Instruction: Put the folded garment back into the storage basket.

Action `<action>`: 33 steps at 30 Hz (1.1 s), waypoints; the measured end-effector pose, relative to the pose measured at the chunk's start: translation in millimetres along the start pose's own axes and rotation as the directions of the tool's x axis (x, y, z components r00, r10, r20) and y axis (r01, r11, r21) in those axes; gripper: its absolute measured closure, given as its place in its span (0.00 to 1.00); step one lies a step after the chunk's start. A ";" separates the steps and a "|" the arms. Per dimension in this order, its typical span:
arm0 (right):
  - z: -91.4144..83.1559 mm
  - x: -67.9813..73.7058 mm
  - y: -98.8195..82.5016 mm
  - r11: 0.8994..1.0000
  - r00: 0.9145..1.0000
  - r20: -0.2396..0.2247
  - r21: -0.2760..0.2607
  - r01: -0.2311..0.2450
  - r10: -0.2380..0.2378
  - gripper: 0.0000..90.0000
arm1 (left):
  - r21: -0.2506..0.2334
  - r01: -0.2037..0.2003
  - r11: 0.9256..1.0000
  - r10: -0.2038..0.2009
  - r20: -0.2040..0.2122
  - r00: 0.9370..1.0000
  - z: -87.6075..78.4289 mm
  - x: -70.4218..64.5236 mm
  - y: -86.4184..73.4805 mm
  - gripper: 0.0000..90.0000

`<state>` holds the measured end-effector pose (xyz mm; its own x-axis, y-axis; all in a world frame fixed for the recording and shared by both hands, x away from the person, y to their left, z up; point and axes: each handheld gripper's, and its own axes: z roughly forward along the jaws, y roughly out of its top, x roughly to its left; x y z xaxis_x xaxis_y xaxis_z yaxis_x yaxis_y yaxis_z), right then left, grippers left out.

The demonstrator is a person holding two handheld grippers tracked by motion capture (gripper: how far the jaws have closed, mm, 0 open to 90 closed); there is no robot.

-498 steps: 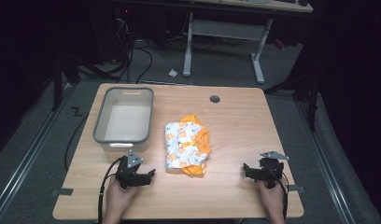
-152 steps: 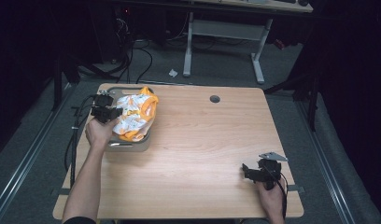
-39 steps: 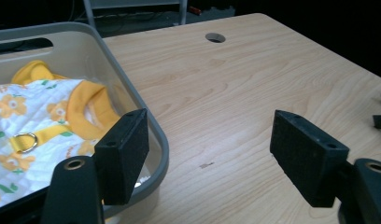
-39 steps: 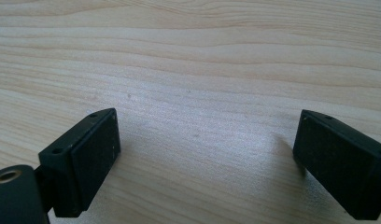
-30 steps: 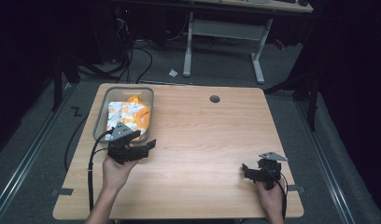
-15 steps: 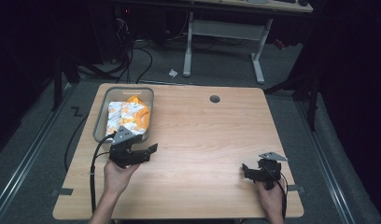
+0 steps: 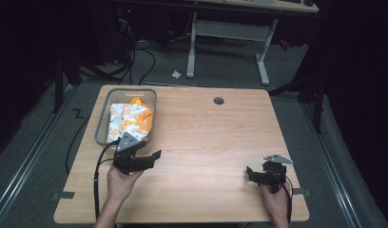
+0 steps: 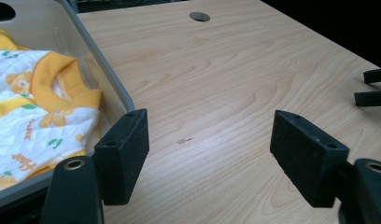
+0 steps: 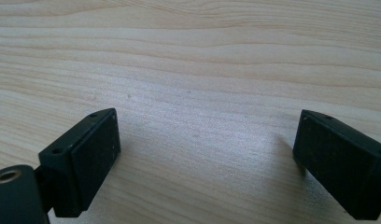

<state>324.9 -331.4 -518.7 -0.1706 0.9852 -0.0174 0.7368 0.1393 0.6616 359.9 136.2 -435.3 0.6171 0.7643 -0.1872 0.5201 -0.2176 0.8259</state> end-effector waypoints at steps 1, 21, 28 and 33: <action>0.0 0.0 0.0 1.000 1.000 0.000 0.000 0.000 0.000 0.08 | -0.001 0.003 1.000 -0.003 -0.003 1.000 0.3 -0.1 -0.9 0.32; 0.0 0.0 0.0 1.000 1.000 0.000 0.000 0.000 0.000 0.08 | 0.034 0.021 0.999 -0.021 -0.008 1.000 13.3 -3.5 -19.0 0.31; 0.0 0.0 0.0 1.000 1.000 0.000 0.000 0.000 0.000 0.08 | 0.057 0.031 0.998 -0.032 0.006 0.999 20.5 -4.6 -25.1 0.31; 0.0 0.0 0.0 1.000 1.000 0.000 0.000 0.000 0.000 0.08 | 0.073 0.038 0.997 -0.039 0.013 0.999 25.2 -4.9 -29.0 0.31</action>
<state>324.8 -331.4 -518.7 -0.1706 0.9852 -0.0177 0.7368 0.1394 0.6616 356.6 123.4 -471.8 0.6041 0.7641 -0.2263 0.5846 -0.2319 0.7775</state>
